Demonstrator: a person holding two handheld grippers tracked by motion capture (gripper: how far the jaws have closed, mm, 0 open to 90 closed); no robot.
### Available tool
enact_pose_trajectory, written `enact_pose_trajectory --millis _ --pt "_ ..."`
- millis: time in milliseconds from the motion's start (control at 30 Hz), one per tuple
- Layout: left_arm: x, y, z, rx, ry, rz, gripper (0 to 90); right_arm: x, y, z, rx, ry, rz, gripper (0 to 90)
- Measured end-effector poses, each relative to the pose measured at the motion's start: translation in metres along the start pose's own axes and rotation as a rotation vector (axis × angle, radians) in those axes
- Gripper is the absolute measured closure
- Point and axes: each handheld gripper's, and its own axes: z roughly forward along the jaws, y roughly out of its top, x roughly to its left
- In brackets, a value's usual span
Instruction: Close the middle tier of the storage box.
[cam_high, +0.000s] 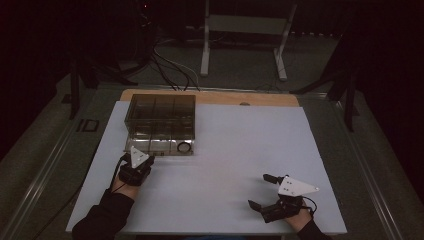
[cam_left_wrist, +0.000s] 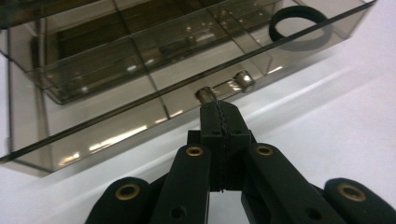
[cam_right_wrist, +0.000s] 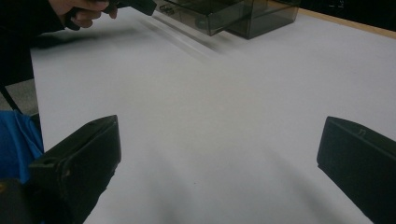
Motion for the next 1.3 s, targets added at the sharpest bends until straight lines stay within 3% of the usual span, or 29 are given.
enact_pose_trajectory --millis 467,800,1300 --pt "0.011 0.0 0.006 -0.006 0.0 -0.023 90.0 0.0 0.0 0.0 0.002 0.0 -0.002 0.0" --pt "0.01 0.001 0.01 0.0 0.01 0.0 90.0 0.0 0.0 0.0 0.001 0.001 -0.003 0.0" --pt "0.01 0.0 0.013 0.009 0.006 -0.003 90.0 0.0 0.0 0.0 0.001 0.001 -0.005 0.0"
